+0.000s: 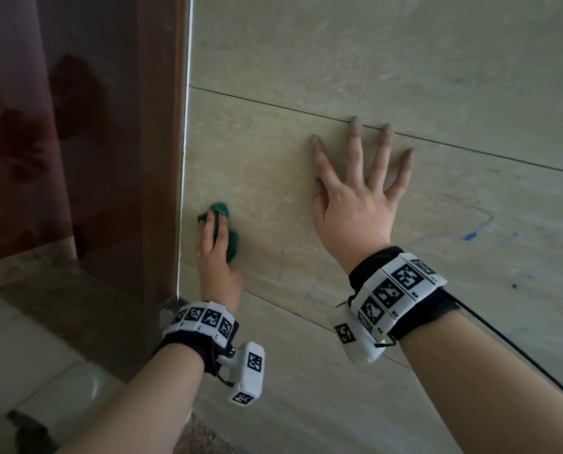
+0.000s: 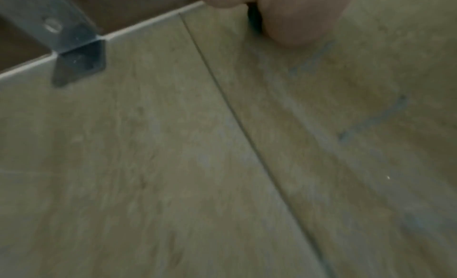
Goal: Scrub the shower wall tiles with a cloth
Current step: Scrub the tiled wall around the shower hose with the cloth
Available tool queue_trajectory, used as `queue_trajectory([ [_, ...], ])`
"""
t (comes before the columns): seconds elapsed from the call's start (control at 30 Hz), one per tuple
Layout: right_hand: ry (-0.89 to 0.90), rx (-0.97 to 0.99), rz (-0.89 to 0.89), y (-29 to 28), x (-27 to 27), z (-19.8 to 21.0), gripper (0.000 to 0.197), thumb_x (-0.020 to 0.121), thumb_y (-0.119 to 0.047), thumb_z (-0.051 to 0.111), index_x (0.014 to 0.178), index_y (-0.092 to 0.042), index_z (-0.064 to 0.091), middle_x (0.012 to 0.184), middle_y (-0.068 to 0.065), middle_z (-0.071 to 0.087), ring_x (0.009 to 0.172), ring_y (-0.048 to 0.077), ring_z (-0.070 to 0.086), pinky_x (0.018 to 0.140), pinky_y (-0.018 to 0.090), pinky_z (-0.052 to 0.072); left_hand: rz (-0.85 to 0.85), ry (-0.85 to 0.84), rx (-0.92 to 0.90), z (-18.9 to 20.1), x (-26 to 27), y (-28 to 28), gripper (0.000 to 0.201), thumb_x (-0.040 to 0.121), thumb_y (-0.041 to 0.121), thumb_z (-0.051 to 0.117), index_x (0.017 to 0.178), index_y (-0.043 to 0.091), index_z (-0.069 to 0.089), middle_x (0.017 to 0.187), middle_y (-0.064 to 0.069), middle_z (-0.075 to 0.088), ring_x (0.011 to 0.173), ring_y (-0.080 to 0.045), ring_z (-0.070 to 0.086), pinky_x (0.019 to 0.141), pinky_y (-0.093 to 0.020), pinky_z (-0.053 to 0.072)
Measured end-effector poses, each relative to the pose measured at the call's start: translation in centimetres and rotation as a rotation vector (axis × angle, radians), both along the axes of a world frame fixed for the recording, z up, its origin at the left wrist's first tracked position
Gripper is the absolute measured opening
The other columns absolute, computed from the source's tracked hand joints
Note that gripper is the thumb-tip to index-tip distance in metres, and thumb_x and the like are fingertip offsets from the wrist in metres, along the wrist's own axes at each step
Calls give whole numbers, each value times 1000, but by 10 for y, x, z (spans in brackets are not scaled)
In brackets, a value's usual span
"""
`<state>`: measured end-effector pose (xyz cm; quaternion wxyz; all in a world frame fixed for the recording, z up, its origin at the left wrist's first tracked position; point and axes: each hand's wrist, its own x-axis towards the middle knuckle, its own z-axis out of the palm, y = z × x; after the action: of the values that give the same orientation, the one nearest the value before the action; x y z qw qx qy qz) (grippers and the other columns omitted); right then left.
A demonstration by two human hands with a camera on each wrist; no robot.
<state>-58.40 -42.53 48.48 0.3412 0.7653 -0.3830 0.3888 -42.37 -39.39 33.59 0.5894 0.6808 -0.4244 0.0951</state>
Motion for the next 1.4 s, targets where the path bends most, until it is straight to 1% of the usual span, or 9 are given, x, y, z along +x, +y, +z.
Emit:
queue_trajectory([
  [0.33,30,25,-23,5,-1,1,52,99,-38,37,150,-37,25,161,9,4,144,44,-3,109,59,-14,-293,-909,62,-17,-21,2,83,70,-13,56,143,18,31,151,1,25,139,-26,23,115,-36,14],
  [0.47,30,9,-23,4,-2,-1,51,99,-38,38,148,-37,28,160,8,9,144,44,0,110,59,-11,-80,-337,76,-3,16,13,88,77,-24,46,151,15,20,159,1,8,146,-23,7,119,-38,17],
  [0.6,34,30,-28,6,-1,0,51,98,-38,36,149,-37,26,161,8,6,144,43,-1,110,61,-9,13,-13,25,5,15,10,85,80,-29,40,152,10,18,161,-4,4,148,-23,0,109,-2,-1],
  [0.67,32,28,-27,6,-2,0,52,98,-39,35,149,-37,25,161,8,6,144,44,-1,110,61,-8,27,20,33,-2,2,5,88,81,-26,42,152,15,12,159,3,-4,148,-21,-5,118,-17,4],
  [0.77,45,30,-40,5,-2,-1,52,100,-40,32,150,-38,21,161,8,4,144,44,-2,110,61,-9,-28,-273,50,-24,-32,3,100,75,-24,47,151,23,4,157,6,-4,146,-23,-5,119,-40,3],
  [0.9,60,40,-48,6,-3,0,51,101,-41,27,151,-38,17,161,8,1,144,44,-4,109,61,-11,-236,-896,59,-48,-54,-2,89,62,-15,53,142,15,29,153,1,21,145,-23,10,119,-35,2],
  [1.03,71,45,-47,7,-4,0,51,101,-41,28,151,-38,18,161,8,2,144,44,-3,109,61,-11,-242,-1110,176,-41,-20,5,80,68,-9,46,142,17,28,155,5,12,147,-19,3,115,-34,7],
  [1.13,72,47,-46,6,-4,0,52,100,-41,30,151,-38,19,161,8,2,144,45,-4,109,61,-11,-115,-889,224,-43,14,11,86,67,-18,50,144,13,27,153,-3,23,139,-29,19,113,-35,13],
  [1.4,66,30,-46,5,-4,-3,52,100,-39,32,151,-38,18,161,7,2,144,43,-3,110,60,-10,81,-194,293,-42,40,24,84,81,-24,42,153,11,15,161,-1,-4,148,-22,-3,115,-22,-1],
])
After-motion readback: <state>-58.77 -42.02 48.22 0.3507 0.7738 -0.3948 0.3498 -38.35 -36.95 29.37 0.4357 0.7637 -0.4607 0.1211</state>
